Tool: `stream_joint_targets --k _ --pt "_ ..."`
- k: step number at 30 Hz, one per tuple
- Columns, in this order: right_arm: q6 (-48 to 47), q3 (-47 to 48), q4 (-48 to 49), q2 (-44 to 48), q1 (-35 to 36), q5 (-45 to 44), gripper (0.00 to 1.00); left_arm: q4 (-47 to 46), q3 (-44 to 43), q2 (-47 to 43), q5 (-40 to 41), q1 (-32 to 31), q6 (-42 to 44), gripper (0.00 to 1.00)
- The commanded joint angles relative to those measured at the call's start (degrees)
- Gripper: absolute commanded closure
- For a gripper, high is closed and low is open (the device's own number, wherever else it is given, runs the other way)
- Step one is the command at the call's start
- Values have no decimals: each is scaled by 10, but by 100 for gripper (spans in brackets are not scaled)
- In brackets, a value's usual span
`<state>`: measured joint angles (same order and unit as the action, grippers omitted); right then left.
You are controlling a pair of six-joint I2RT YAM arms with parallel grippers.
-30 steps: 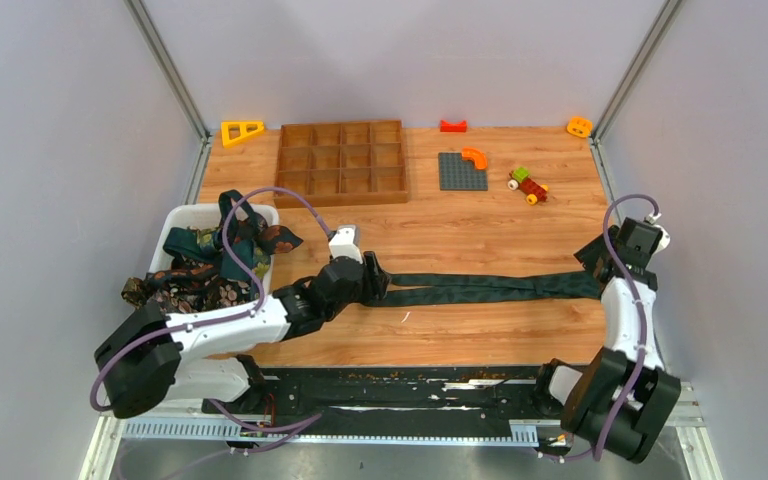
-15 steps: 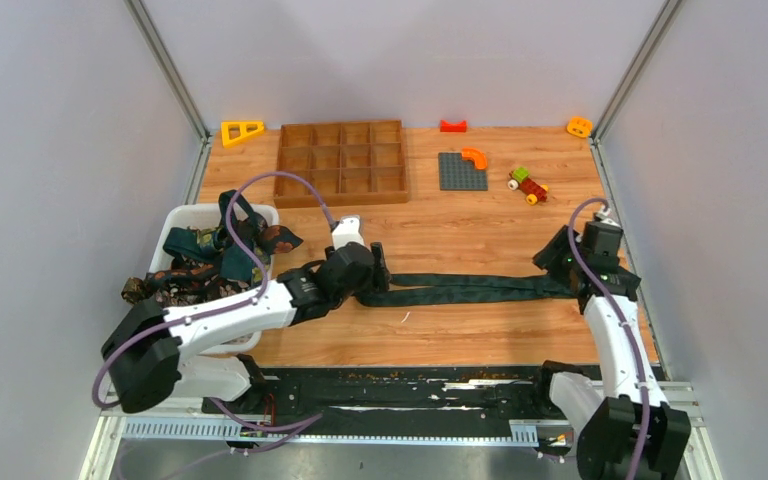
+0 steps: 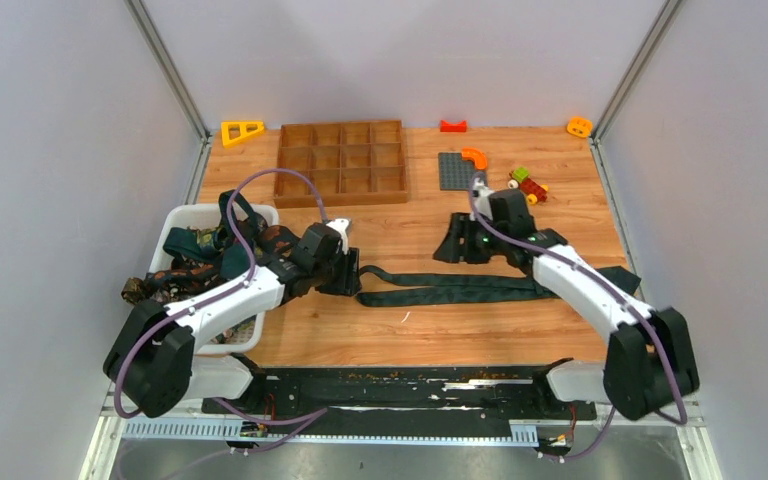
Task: Roll the ties
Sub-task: Flatten out the tie at the center of the board.
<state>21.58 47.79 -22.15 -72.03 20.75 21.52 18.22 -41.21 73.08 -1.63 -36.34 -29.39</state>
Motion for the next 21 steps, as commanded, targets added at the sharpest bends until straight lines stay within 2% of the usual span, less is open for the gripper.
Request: stream_joint_targets --k 1,6,10,17,21 --pt "-12 85 67 -88 60 99 45 -33 17 5 -40 -1 25 44" --pt "-1 199 49 -233 97 129 44 -43 26 31 -25 -1 26 59" --pt "5 274 16 -337 108 139 44 -60 52 41 -13 -1 14 64" --pt "-3 329 -2 -416 142 159 45 -92 108 19 7 -1 -15 73" --pt "-12 337 -13 -435 164 161 52 -102 133 -5 15 -1 -29 76"
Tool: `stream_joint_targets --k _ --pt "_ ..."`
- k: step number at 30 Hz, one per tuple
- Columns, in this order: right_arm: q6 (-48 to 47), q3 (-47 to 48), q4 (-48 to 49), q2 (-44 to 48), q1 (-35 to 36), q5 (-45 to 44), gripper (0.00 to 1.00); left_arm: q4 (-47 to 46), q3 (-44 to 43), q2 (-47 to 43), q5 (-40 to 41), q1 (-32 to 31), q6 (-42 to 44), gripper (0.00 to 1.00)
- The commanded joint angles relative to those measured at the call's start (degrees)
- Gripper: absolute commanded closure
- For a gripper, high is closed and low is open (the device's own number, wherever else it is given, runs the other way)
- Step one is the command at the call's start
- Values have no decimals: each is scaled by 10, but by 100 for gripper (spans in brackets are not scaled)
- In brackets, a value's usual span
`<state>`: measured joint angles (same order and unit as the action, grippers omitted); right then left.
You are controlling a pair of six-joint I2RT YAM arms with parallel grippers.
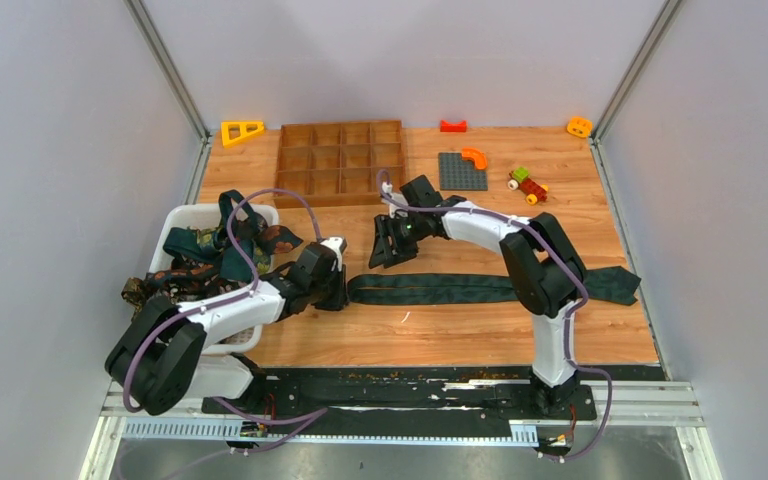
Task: Roll the ties
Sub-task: Flatten out the tie at the center of the board.
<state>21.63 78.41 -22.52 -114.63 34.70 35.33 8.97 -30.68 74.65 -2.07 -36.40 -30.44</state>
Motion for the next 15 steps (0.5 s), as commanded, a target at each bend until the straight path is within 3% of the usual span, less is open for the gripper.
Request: stream_joint_targets --k 1,6,13,15 --pt "-13 29 -10 -9 29 22 56 -11 32 -26 31 -1 -21 77" --pt "-13 14 -9 -2 39 22 70 -4 45 -68 40 -1 -33 75" --pt "-4 -1 -2 10 48 19 79 44 45 -225 66 -1 -80 37" --pt "0 -5 1 11 52 19 79 51 42 -254 83 -1 -99 31"
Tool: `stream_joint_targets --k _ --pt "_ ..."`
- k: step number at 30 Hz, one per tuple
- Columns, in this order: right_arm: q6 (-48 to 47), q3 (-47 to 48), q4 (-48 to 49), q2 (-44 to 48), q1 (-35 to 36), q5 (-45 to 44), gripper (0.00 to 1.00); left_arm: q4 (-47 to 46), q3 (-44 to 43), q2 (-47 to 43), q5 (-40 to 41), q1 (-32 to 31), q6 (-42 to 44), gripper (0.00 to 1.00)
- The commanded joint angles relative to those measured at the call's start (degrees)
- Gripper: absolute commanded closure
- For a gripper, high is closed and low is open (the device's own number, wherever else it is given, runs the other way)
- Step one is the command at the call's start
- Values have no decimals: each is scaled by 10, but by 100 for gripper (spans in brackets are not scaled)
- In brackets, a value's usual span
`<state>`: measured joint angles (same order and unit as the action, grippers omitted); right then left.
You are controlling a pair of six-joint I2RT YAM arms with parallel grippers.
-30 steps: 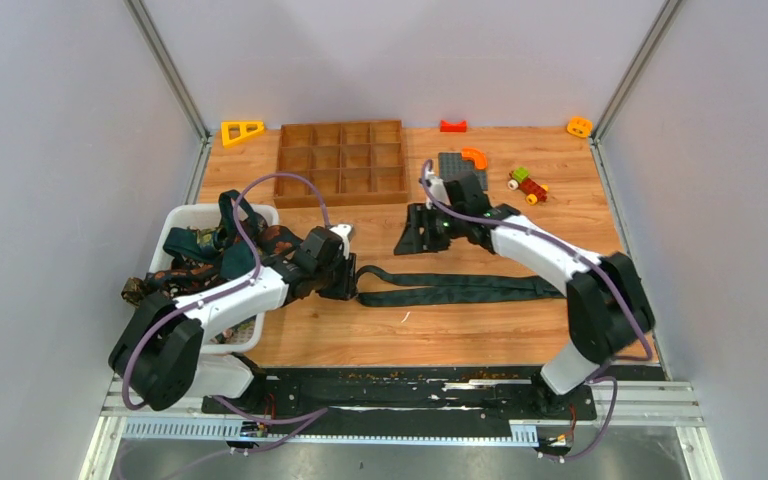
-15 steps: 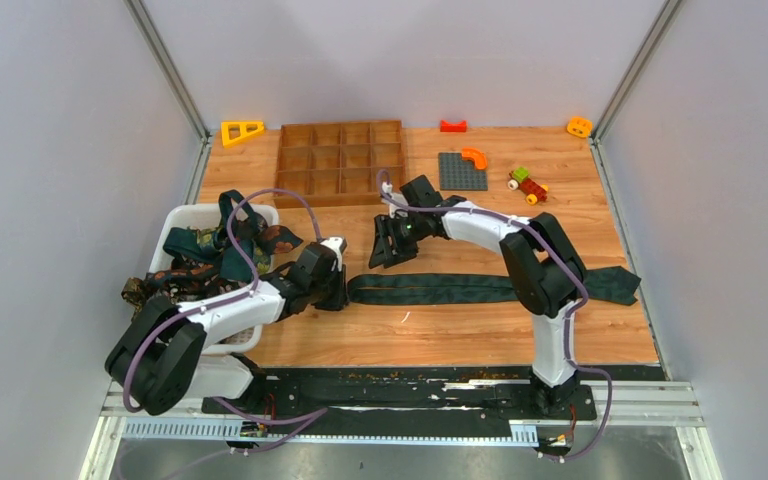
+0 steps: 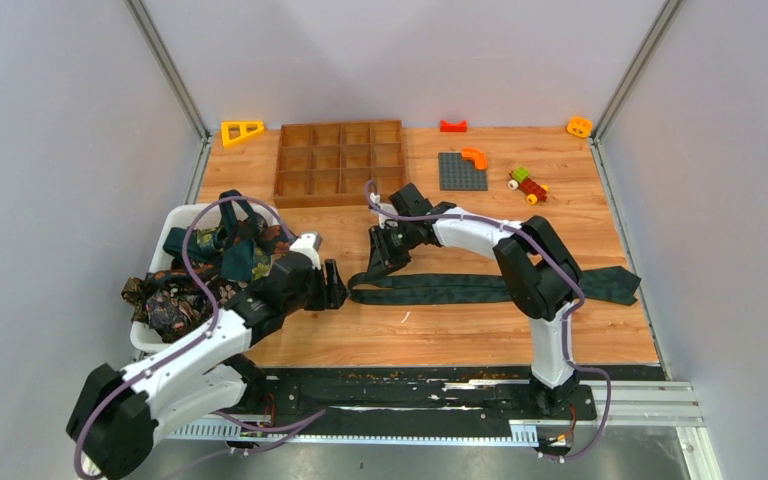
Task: Roll the ties
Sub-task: Flatten out the tie at the center of the board.
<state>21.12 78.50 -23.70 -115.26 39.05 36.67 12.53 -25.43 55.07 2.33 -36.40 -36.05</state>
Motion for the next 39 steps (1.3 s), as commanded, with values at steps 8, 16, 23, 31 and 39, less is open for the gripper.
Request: stream_joint_targets --k 8,16,23,31,39 --pt "4 -31 -2 95 14 -74 74 33 -50 -4 86 0 -150 13" --pt "38 -162 16 263 14 -272 69 29 -85 81 55 0 -297 9" --pt "63 -328 69 407 14 -393 68 -13 -61 114 53 -1 -393 6" --pt "59 -405 113 472 14 -418 68 -62 -73 191 39 0 -421 11" --pt "46 -429 149 474 13 -400 68 -94 -71 234 34 0 -412 44"
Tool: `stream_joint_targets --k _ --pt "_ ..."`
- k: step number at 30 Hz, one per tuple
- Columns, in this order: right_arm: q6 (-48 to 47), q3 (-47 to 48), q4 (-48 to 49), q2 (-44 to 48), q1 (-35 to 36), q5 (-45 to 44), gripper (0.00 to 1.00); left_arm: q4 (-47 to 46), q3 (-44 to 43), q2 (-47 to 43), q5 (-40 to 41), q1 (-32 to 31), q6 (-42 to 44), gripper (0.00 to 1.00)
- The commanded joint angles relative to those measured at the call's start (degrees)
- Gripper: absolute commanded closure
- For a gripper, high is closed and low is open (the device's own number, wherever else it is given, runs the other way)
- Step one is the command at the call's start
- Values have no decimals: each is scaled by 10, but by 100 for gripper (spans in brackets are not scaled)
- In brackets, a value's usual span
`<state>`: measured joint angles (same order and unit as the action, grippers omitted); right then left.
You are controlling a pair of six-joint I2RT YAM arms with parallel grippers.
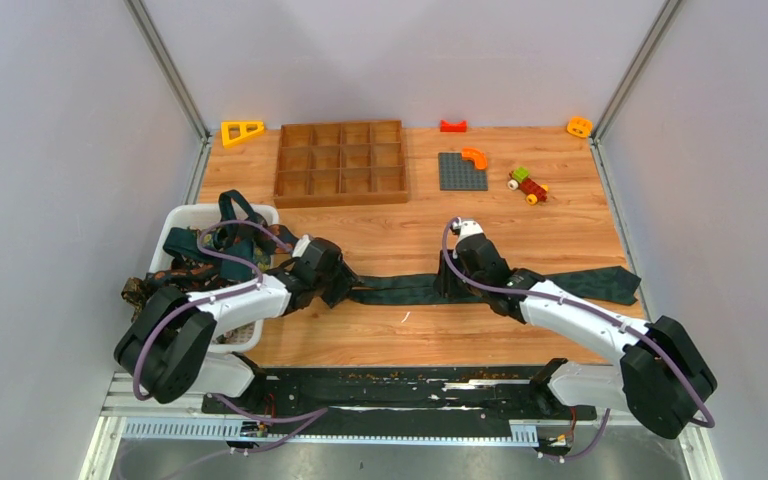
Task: Roll the ties
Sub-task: Flatten out the tie at the center of the board.
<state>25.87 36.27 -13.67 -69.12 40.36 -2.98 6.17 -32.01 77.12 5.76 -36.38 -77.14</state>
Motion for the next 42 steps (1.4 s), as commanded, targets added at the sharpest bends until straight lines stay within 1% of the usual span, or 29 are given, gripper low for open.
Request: stream_joint_targets --k 1,2,3,4,5,8,11,12,14,17,20,22,25,27,30,34,35,36,39,42 --pt "-1 -8 51 13 1 -3 68 -33 -4 15 -1 -1 0 54" --pt "-1 -9 52 13 1 -3 68 -38 0 14 -2 0 0 67" --pt "-1 -11 54 13 1 -3 68 -48 5 11 -2 0 0 76" --pt "-3 -11 54 13 1 -2 68 -57 16 7 -2 0 0 81" --pt "-2 -12 55 13 1 -3 68 -73 21 2 -1 0 1 84" --pt "-1 -14 57 15 1 -4 69 -101 24 -8 2 -1 33 87" --pt "1 -17 58 20 0 -7 69 -157 21 -18 -8 0 104 100" --pt "1 -18 58 22 0 -8 69 -167 20 -26 -8 0 131 100" --pt "4 -21 58 27 0 -13 69 -169 27 -55 21 0 168 100" --pt "9 -28 60 40 0 -20 69 -186 67 -114 80 0 196 100" --pt "14 -34 62 49 0 -27 69 -195 106 -162 115 0 202 100" --pt "18 -27 54 43 0 -29 68 -200 126 -168 118 0 198 100" --pt "13 4 28 17 1 -26 68 -188 139 -150 112 0 189 99" --pt "-3 28 10 0 0 -19 66 -175 148 -137 112 0 178 95" --pt "-35 79 -42 -25 0 -18 60 -159 159 -141 114 0 167 89" --pt "-58 175 -121 -82 0 0 51 -113 163 -175 144 0 165 73" --pt "-61 197 -137 -102 0 5 48 -103 163 -183 154 0 164 67" --pt "-59 220 -154 -124 0 5 46 -94 162 -191 161 0 163 65" --pt "-33 290 -212 -194 2 0 46 -77 162 -209 173 0 164 64" --pt "-1 315 -226 -244 14 -7 47 -65 162 -212 181 1 163 64"
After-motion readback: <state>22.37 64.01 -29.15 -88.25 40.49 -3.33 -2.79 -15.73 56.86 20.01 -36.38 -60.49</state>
